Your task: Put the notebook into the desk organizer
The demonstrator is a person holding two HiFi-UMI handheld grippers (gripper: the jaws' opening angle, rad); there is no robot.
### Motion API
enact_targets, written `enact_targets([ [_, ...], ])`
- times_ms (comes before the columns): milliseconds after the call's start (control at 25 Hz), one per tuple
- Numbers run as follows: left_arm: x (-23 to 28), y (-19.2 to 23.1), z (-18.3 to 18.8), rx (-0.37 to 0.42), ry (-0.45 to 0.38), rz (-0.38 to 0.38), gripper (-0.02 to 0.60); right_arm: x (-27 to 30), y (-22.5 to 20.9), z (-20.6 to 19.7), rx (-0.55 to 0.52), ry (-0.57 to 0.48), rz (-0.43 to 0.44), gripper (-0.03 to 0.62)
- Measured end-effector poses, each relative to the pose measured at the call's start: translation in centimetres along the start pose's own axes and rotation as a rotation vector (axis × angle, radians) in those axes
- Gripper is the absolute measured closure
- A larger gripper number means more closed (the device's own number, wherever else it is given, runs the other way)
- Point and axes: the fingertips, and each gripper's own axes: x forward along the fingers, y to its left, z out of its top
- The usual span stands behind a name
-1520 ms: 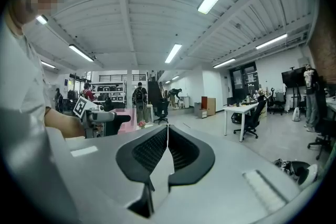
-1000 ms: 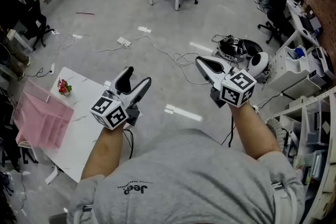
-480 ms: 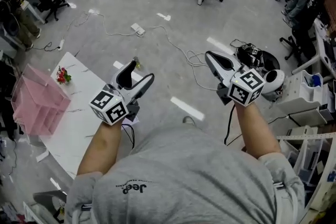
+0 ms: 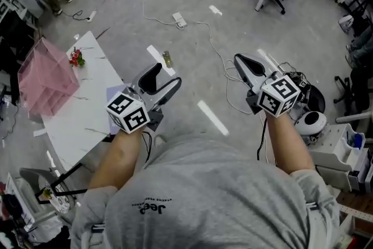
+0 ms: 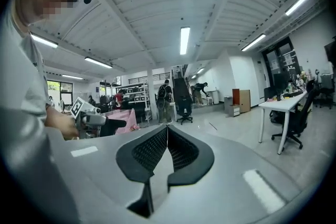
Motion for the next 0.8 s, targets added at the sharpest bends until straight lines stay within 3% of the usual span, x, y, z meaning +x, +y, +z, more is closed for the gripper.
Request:
enact_targets([
  [320,-8.1,5.5,-2.4,-0.077,-0.026,0.161,0.181,9.2,4.4,-1.8,-0.017,0.068,0.154,0.591],
  [800,-25.1,9.3,-17.3,-0.381,-0.066,0.553,0.181,20.8,15.0,-8.0,-0.046,0.175,0.438,0.592],
])
